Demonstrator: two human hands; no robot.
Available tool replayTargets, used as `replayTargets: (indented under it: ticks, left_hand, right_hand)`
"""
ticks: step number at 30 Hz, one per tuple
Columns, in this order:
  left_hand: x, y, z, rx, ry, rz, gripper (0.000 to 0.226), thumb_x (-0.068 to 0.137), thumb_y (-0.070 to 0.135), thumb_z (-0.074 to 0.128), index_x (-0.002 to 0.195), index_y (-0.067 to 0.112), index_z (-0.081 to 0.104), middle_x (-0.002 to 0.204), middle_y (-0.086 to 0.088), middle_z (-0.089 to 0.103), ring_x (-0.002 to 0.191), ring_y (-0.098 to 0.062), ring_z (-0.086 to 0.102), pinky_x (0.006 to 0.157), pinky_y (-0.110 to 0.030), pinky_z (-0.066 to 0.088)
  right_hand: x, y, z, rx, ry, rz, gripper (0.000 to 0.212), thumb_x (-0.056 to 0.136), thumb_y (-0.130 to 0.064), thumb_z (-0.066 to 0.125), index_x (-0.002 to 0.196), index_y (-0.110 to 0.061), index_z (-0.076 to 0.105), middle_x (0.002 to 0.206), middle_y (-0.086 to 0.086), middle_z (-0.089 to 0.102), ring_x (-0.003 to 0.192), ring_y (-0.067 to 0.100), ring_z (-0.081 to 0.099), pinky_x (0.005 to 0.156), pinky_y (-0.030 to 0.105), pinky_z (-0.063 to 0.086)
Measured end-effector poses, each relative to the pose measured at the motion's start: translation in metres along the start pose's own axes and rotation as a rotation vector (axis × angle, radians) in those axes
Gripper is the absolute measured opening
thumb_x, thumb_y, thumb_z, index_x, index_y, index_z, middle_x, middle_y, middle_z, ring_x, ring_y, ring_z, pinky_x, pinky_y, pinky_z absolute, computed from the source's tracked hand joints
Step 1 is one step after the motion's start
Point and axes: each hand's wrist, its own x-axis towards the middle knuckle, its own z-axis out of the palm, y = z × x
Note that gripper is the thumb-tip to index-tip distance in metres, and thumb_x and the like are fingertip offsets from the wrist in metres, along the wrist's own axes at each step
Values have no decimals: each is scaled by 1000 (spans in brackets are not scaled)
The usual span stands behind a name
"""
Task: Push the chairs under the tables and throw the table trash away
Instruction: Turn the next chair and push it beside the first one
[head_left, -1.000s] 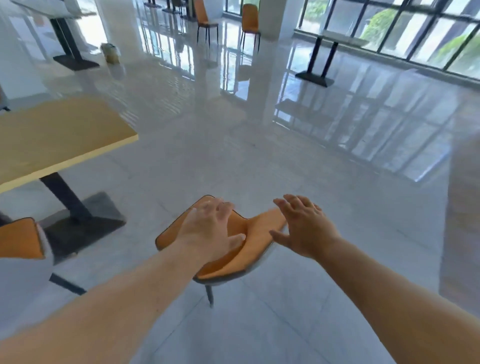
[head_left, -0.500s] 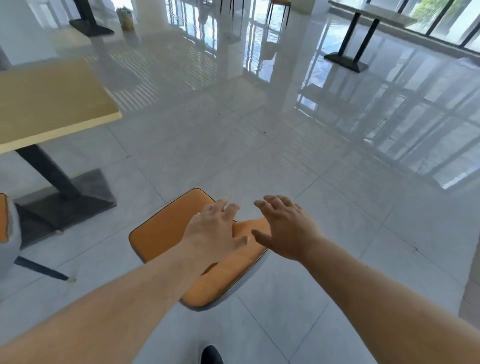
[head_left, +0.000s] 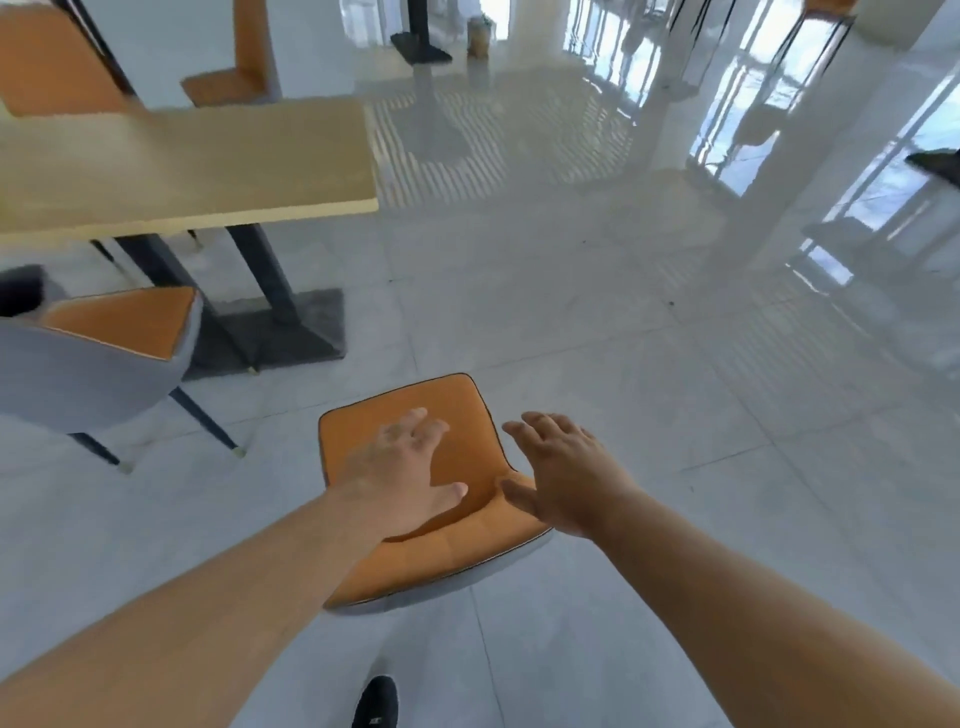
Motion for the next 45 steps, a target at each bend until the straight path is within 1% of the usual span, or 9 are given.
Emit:
replayTargets:
  ticks: [2, 6, 8, 11, 14, 20, 24, 35, 45]
  left_hand:
    - [-22, 7, 9, -25, -26, -109, 88, 87, 81, 54, 158, 40, 21, 173, 5, 14, 155, -26, 26, 114, -53, 40]
    - [-62, 15, 41, -73, -240, -321, 110, 71, 98, 48, 161, 43, 15, 175, 3, 4, 155, -30, 19, 115, -58, 38]
    - [-78, 18, 60, -81, -314, -369, 112, 67, 99, 51, 160, 44, 20, 172, 3, 15, 152, -30, 27, 114, -54, 39]
    - [-94, 17, 88, -87, -212, -341, 90, 80, 81, 63, 155, 44, 32, 155, 8, 42, 141, -24, 39, 111, -43, 41]
    - [-96, 8, 98, -176, -61, -309, 61, 93, 57, 68, 147, 42, 45, 140, 9, 54, 131, -21, 46, 105, -43, 47]
    - [-98, -11, 100, -242, -15, -291, 43, 96, 53, 65, 135, 38, 56, 122, 7, 62, 115, -20, 53, 95, -45, 54]
    - [-95, -44, 90, -261, -20, -294, 43, 98, 50, 64, 137, 36, 56, 126, 5, 62, 117, -21, 53, 100, -44, 51]
    - [-74, -171, 58, -273, 17, -309, 50, 98, 49, 66, 144, 37, 51, 135, 7, 57, 125, -19, 50, 104, -44, 51]
    - [20, -292, 6, -294, 17, -308, 51, 96, 45, 71, 143, 39, 51, 136, 11, 56, 124, -15, 51, 105, -41, 50]
  right_hand:
    - [-6, 9, 4, 20, -21, -76, 80, 97, -69, 47, 161, -26, 26, 167, 3, 32, 152, 28, 28, 121, 47, 30]
    - [-32, 24, 24, 12, -135, -221, 88, 89, -78, 48, 160, -33, 21, 169, -2, 27, 152, 27, 26, 119, 54, 33]
    - [-41, 30, 38, -9, -232, -248, 90, 86, -78, 52, 159, -38, 19, 169, -4, 26, 153, 27, 26, 116, 55, 38]
    - [-44, 29, 61, -24, -302, -230, 81, 91, -61, 62, 158, -37, 23, 161, -8, 35, 150, 28, 27, 107, 50, 49]
    - [-30, 19, 75, 20, -289, -194, 61, 101, -36, 58, 157, -36, 34, 155, -9, 45, 144, 31, 32, 108, 48, 48]
    - [-5, -8, 92, -33, -288, -170, 49, 101, -22, 55, 146, -39, 46, 140, -7, 54, 133, 34, 43, 105, 46, 48]
    - [15, -34, 92, -40, -288, -181, 50, 102, -23, 54, 148, -39, 44, 146, -8, 51, 136, 33, 42, 107, 46, 47]
    - [105, -132, 93, -1, -241, -229, 47, 100, -26, 58, 144, -40, 46, 136, -7, 55, 130, 31, 46, 99, 44, 50]
    - [244, -189, 71, 30, -217, -271, 43, 103, -27, 57, 144, -36, 46, 130, -6, 56, 123, 28, 49, 94, 43, 54]
